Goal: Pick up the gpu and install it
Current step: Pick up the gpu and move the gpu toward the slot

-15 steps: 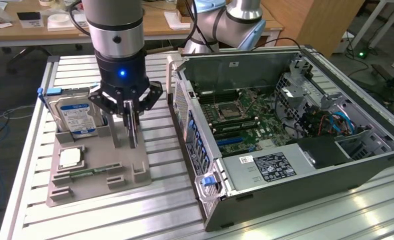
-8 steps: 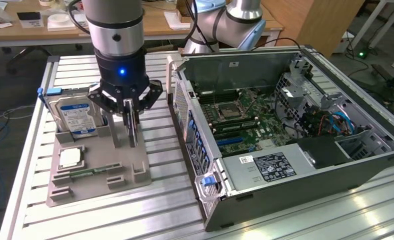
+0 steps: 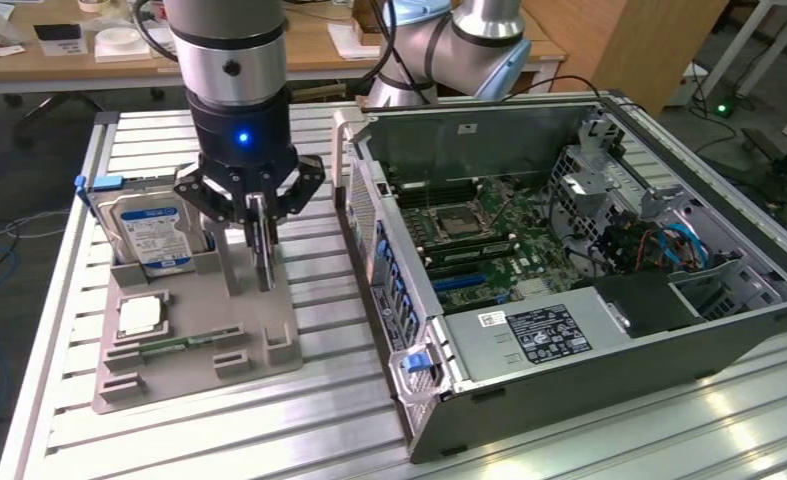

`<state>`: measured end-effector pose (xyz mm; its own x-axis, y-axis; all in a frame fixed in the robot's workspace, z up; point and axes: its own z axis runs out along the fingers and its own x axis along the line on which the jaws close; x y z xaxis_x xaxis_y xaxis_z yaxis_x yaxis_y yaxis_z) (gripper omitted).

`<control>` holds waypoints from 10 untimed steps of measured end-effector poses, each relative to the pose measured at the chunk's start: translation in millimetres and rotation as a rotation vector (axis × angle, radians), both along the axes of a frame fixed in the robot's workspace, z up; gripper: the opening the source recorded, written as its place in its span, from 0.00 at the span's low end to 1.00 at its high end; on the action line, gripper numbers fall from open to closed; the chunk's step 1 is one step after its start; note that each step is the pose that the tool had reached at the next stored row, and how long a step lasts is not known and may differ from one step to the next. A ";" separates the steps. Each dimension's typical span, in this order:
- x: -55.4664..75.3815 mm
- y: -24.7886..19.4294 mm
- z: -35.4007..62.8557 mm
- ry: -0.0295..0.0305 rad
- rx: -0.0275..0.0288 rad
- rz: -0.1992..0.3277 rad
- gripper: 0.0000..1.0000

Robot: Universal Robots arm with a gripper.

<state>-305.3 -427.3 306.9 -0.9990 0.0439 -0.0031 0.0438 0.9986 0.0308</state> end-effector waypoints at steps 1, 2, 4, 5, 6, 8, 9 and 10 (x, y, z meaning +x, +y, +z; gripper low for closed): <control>0.0 0.0 0.3 0.0000 0.0010 0.000 0.28; 0.0 0.1 0.7 0.0000 0.0012 0.000 0.28; 0.0 0.0 1.2 0.0001 0.0020 0.000 0.28; 0.0 -0.1 1.4 0.0002 0.0034 0.000 0.28; 0.0 0.0 1.7 0.0001 0.0046 0.000 0.28; 0.0 0.0 3.3 0.0002 0.0047 0.000 0.28; 0.0 0.0 4.2 0.0002 0.0049 0.000 0.28; 0.0 0.0 5.0 0.0002 0.0053 0.000 0.28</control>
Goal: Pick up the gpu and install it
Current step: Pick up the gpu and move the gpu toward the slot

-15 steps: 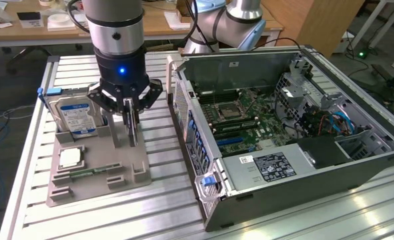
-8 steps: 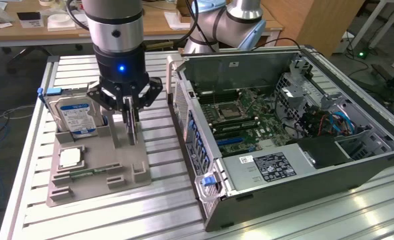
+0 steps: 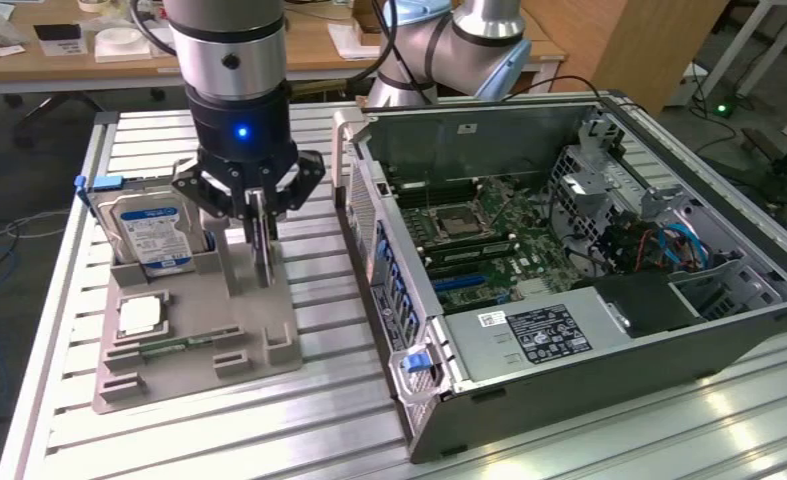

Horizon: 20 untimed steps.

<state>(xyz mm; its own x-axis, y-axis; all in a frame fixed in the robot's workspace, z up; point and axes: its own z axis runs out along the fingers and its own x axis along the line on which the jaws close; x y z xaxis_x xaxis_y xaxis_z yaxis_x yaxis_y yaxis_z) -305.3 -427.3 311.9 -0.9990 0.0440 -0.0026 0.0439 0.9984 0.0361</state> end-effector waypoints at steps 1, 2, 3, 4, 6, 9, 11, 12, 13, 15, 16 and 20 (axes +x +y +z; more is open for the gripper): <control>0.0 0.0 0.8 -0.0001 0.0009 0.000 0.28; 0.0 0.0 1.6 -0.0001 0.0018 0.000 0.28; 0.0 0.0 2.4 -0.0002 0.0024 0.000 0.28; 0.0 0.0 3.0 -0.0002 0.0031 0.000 0.28; 0.0 0.0 3.7 -0.0003 0.0053 0.000 0.28; 0.0 0.0 6.4 0.0000 0.0074 0.000 0.28; 0.0 0.0 8.3 -0.0001 0.0083 0.000 0.28; 0.0 0.0 8.9 -0.0001 0.0087 0.000 0.28; 0.0 0.0 9.6 -0.0001 0.0092 0.000 0.28; 0.0 0.0 11.4 0.0000 0.0104 0.000 0.28; 0.0 0.0 12.2 0.0000 0.0108 0.000 0.28; 0.0 0.0 14.2 -0.0001 0.0126 0.000 0.28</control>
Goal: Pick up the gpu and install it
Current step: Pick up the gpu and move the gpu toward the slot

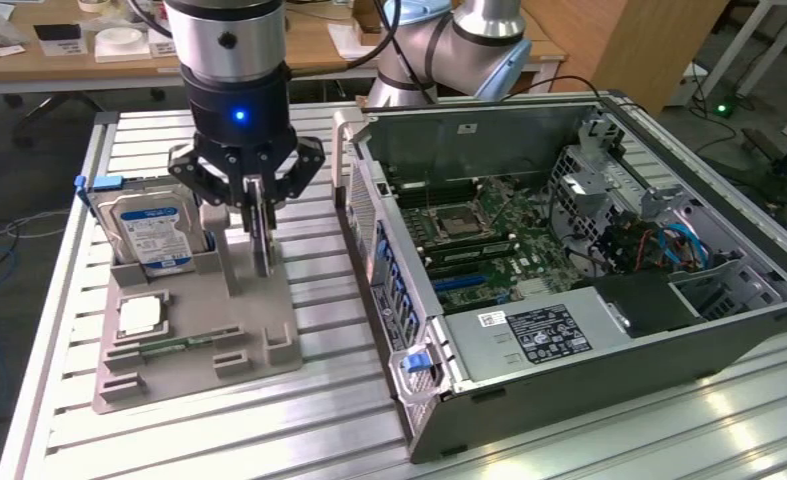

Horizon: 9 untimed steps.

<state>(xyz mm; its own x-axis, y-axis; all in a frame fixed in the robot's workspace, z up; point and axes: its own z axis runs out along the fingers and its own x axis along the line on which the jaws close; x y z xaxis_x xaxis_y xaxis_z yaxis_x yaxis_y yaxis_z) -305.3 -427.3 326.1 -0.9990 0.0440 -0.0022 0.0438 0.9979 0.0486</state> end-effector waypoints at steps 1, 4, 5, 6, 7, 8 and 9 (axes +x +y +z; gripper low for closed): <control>0.0 0.0 0.4 0.0000 0.0004 0.000 0.28; 0.0 0.0 1.7 0.0000 0.0018 0.000 0.28; 0.0 0.0 2.3 0.0001 0.0020 0.000 0.28; 0.0 0.0 2.7 0.0000 0.0024 0.000 0.28; 0.0 0.0 3.2 0.0001 0.0031 0.000 0.28; 0.0 0.0 3.8 0.0000 0.0039 0.000 0.28; 0.0 0.0 4.5 0.0001 0.0046 0.000 0.28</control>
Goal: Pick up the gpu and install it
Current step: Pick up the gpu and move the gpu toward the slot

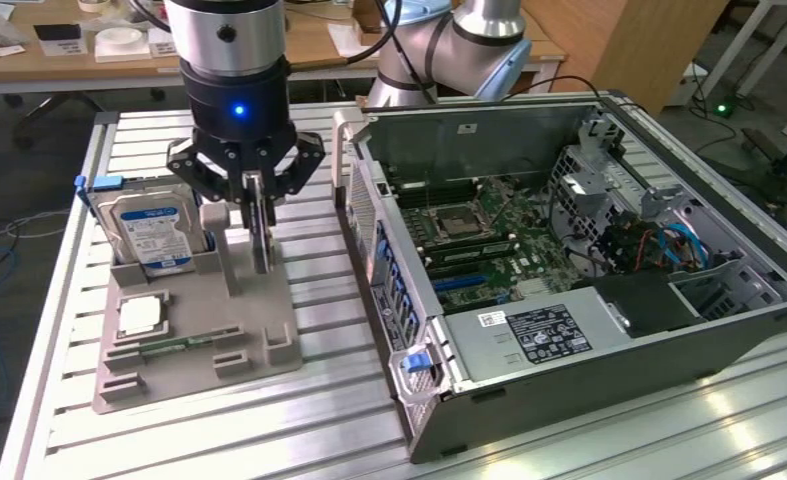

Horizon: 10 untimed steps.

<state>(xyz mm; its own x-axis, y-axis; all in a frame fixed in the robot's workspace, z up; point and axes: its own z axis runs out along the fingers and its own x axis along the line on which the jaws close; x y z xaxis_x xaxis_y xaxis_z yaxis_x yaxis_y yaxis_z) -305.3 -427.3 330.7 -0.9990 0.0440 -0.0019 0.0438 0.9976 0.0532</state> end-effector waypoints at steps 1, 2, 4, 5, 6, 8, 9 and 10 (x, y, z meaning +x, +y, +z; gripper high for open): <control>0.0 0.0 0.8 0.0000 0.0007 0.000 0.28; 0.0 0.0 1.6 -0.0001 0.0011 0.000 0.28; 0.0 0.0 3.1 -0.0001 0.0030 0.000 0.28; 0.0 0.0 3.9 -0.0001 0.0043 0.000 0.28; 0.0 0.0 4.9 0.0000 0.0061 0.000 0.28; 0.0 0.0 6.7 0.0001 0.0101 0.000 0.28; -0.1 0.0 7.3 0.0000 0.0117 0.001 0.28; 0.0 0.0 7.8 0.0000 0.0133 0.003 0.28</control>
<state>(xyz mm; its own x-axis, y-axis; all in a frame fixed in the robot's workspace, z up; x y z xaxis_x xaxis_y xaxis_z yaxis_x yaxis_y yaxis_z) -305.3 -427.3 338.5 -0.9992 0.0406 -0.0013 0.0404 0.9970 0.0664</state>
